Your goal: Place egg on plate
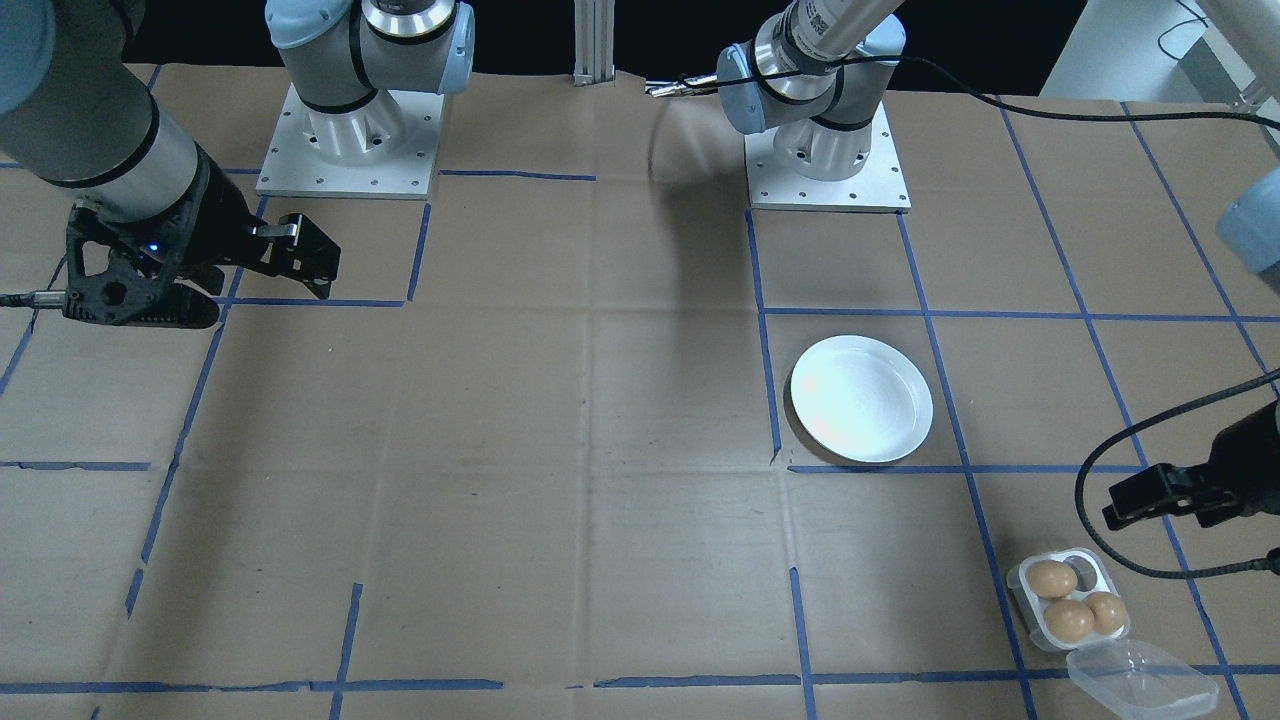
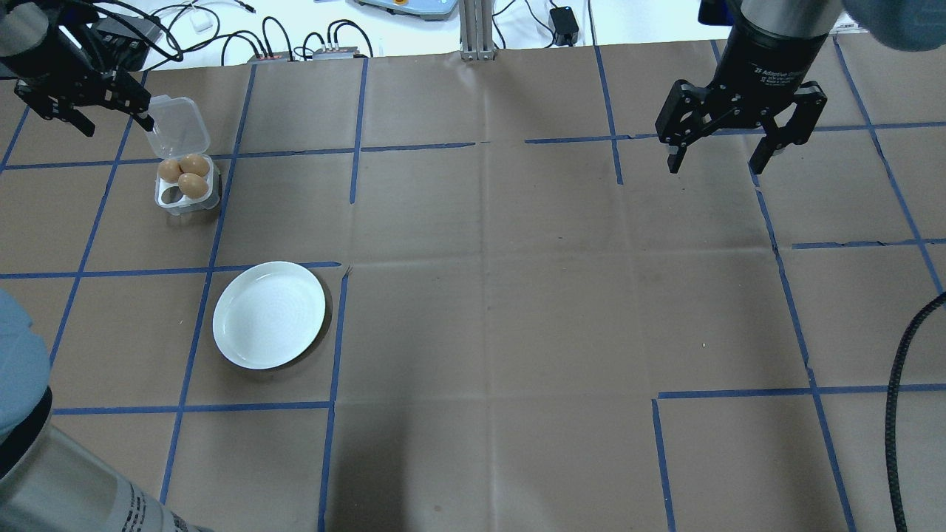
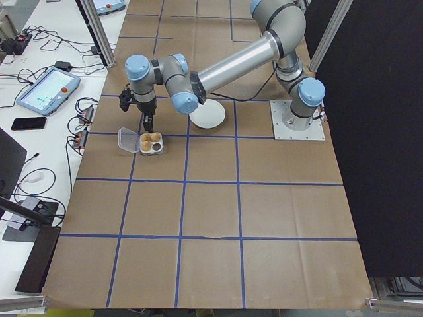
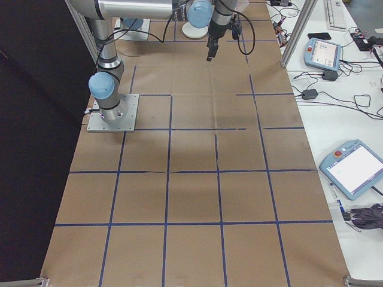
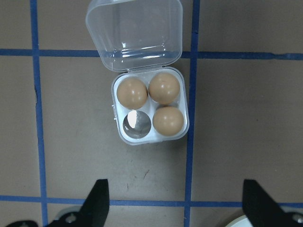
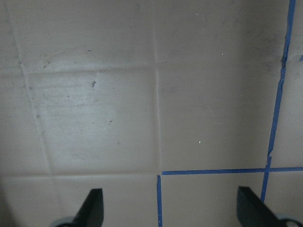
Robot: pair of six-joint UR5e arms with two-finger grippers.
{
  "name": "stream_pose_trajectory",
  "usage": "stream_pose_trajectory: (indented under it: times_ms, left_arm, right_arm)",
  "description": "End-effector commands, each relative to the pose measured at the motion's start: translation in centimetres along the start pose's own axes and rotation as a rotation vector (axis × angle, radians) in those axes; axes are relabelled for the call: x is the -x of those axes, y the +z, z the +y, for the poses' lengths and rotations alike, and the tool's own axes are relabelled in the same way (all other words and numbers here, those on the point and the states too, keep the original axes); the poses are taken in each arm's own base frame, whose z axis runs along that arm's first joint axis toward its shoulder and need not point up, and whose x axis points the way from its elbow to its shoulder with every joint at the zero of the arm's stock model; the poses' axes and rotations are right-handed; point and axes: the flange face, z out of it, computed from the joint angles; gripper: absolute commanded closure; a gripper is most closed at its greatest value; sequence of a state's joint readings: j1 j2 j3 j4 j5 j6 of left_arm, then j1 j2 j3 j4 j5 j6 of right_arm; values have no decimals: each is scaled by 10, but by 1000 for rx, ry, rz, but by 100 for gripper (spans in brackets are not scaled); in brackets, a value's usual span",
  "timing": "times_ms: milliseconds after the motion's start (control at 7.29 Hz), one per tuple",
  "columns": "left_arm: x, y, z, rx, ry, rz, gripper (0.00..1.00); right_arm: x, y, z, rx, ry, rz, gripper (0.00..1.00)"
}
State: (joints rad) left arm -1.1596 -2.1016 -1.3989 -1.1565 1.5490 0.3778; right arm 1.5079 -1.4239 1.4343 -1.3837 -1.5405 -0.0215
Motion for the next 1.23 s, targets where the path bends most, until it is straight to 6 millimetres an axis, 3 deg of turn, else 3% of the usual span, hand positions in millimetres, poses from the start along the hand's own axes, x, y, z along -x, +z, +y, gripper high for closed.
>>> stream_pose_trajectory:
  times_ms: [0, 274, 686, 1097]
  left_arm:
    - [-3, 66, 11, -4, 4, -2, 0]
    - [0, 82, 5, 7, 4, 7, 1]
    - [3, 83, 4, -4, -6, 3, 23]
    - [1, 83, 3, -18, -12, 30, 26]
  right_arm:
    - [0, -1, 0, -1, 0, 0, 0]
    - [0, 0, 0, 0, 0, 0, 0]
    - [0, -1, 0, -1, 0, 0, 0]
    - [0, -1, 0, -1, 0, 1, 0]
